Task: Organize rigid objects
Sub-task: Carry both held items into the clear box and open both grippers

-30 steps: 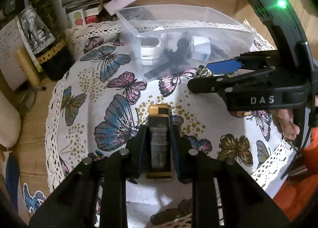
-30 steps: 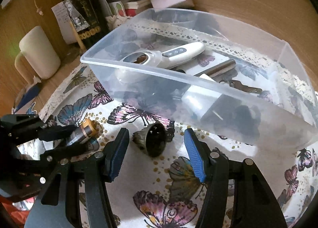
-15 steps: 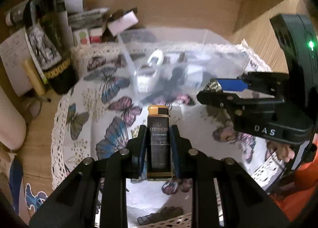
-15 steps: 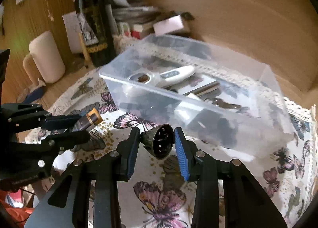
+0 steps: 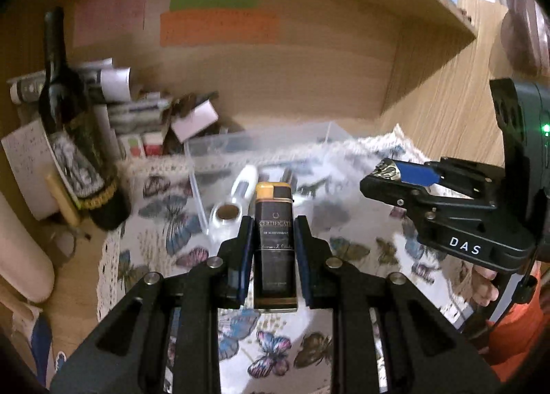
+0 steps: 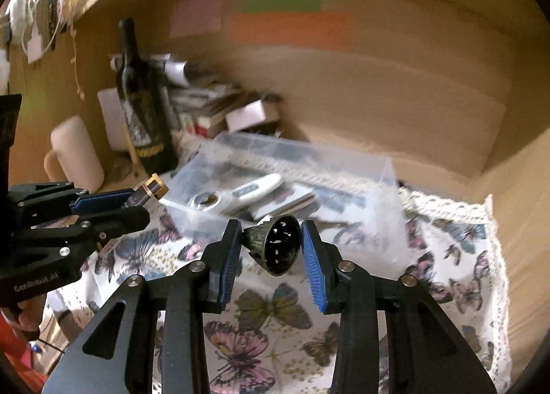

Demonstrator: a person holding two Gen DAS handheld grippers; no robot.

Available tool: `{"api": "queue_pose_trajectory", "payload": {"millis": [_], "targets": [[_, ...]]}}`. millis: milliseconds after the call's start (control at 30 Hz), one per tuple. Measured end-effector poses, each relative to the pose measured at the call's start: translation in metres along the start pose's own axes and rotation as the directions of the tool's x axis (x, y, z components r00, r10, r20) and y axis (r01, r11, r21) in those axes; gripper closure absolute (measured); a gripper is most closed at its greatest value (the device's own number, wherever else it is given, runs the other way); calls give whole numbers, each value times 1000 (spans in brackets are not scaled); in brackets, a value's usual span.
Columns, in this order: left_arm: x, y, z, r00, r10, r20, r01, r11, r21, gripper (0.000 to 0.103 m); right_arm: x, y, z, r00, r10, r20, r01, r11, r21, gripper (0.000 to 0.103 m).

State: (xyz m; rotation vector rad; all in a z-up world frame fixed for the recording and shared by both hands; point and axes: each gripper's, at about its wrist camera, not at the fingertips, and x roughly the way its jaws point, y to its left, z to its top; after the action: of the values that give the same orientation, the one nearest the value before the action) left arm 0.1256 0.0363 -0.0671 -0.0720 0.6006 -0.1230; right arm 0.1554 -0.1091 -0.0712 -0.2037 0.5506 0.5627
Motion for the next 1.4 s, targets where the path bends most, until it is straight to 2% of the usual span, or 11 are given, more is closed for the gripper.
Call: {"api": "queue_pose_trajectory", "payload": {"millis": [367,633,967,1267,1400], "targets": [[4,3,38,997,17,72,-18,1000,5,80,-11,-24,24,994,-59,90,56,997,44,70],[26,5,53,996,20,85,-20,1000,5,80,11,-32,29,995,-73,68,70,996,49,70],[93,23,41,998,25,-56,-27,999,-31,80,70,-53,15,994,-76,-82,84,990,110,70],[114,20,29,993,41,-106,-43,999,-12,80,88,-53,7,989,-49,-140,67,990,121,70],[114,20,31,994,57,-98,-57,998,-4,77,76,-46,11,992,-79,-100,88,992,91,56]]}}
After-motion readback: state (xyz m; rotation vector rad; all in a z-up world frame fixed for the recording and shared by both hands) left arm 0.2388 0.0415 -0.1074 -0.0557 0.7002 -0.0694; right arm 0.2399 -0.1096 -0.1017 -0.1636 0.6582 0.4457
